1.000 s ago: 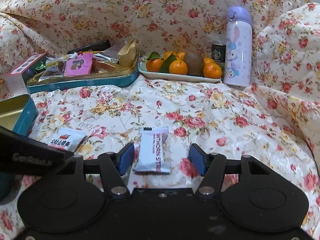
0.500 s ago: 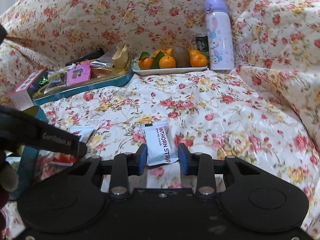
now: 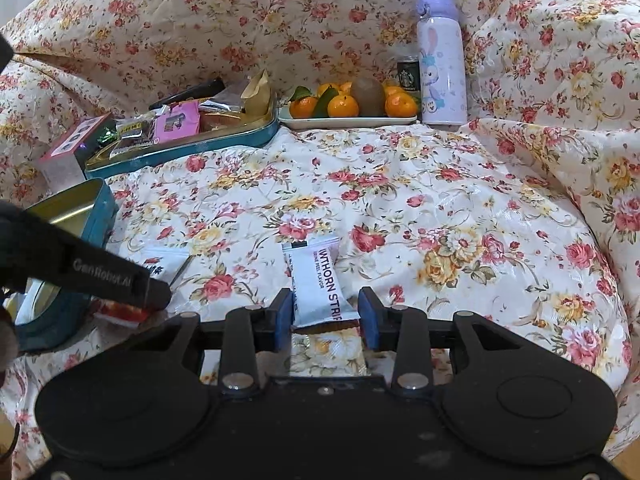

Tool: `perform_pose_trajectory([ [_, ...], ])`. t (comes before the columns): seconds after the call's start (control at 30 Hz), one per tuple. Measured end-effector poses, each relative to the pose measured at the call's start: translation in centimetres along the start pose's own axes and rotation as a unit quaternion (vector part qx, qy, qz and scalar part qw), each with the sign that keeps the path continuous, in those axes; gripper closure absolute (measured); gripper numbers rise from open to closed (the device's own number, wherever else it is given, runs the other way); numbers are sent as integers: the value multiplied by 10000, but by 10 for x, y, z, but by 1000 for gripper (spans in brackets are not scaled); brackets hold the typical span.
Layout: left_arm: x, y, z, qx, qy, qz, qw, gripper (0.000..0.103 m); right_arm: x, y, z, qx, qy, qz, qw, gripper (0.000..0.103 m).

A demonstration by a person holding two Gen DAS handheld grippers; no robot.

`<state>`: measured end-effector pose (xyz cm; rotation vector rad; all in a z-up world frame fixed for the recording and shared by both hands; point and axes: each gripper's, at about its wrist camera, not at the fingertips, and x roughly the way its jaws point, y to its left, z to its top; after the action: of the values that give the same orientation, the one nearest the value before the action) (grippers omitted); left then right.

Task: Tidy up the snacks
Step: 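Lift both held packets off the quilt, then carry the red-white and white packets over the gold tin tray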

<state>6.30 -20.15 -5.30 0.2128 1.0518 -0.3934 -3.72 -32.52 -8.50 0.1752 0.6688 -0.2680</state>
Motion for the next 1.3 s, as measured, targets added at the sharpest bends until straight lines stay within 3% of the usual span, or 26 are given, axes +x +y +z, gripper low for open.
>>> perform_pose_trajectory([
  [0.23,0,2,1,28,-34,-136,9999,55,6,2,6,-86,29,66,9999,51],
  [0.5,2,-1,0,165,-60,-194,9997,49,9,6,5,-270,-7,22,9996,48],
  [0.67,4,-2,2,153,-61,-218,9996,48,5,8,1,-369,-45,-9,9993,66],
  [0.7,4,-2,2,141,-75,-207,9997,53,5,7,1,-349,-30,14,9994,69],
  [0.73,3,-2,2,147,-111,-187,9997,61,4,6,1,-317,-16,35,9995,69],
  [0.97,-7,3,-8,-91,33,-509,9987,61,-11,0,-2,3,144,284,9995,70],
  [1.3,-42,5,-49,-118,194,-568,9981,61,-58,-6,-25,264,443,698,9962,70],
])
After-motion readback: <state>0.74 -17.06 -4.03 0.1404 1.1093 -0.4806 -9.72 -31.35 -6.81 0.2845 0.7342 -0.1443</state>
